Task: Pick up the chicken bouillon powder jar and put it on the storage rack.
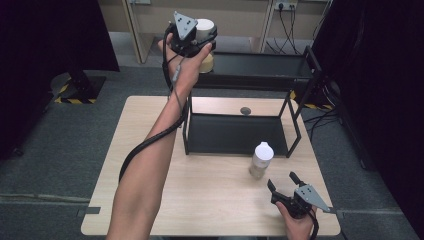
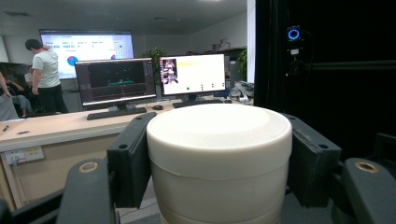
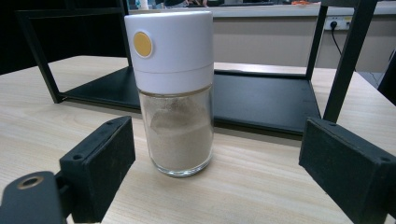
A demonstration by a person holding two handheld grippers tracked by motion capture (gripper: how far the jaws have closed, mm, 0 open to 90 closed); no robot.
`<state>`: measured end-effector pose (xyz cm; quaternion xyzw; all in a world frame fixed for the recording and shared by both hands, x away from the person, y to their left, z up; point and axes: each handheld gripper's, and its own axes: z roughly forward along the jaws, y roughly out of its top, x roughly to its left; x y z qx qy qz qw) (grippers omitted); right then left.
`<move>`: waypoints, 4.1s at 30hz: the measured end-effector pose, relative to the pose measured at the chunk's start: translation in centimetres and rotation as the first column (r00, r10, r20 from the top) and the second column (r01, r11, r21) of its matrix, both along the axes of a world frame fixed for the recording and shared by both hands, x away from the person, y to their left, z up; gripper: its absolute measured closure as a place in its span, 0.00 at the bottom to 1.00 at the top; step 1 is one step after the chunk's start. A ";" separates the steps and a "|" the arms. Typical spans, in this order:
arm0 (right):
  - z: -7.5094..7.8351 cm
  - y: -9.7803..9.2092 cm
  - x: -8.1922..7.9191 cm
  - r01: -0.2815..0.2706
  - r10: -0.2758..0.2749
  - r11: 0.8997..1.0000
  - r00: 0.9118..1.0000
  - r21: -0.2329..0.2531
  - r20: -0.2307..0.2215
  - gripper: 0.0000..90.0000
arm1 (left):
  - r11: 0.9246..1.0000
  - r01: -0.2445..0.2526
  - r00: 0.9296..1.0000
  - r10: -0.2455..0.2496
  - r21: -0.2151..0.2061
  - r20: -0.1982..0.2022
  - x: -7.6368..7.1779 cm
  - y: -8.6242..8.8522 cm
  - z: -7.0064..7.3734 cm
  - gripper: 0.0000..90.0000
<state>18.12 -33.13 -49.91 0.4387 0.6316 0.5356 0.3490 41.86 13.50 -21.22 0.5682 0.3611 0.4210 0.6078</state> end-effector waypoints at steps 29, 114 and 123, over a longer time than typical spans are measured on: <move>0.0 0.0 0.0 0.000 0.000 1.000 1.000 -0.003 0.000 0.12 | 1.000 -0.013 1.000 0.013 0.007 0.025 -2.2 0.6 0.9 0.13; 0.1 0.3 -0.1 0.002 -0.002 1.000 1.000 -0.021 0.004 0.12 | 0.982 0.184 0.976 -0.187 -0.035 -0.110 -14.1 3.7 -22.0 0.13; 0.1 0.3 -0.1 0.002 -0.002 1.000 1.000 -0.022 0.004 0.12 | 0.983 0.184 0.975 -0.181 0.014 -0.132 -15.6 3.7 -25.3 0.13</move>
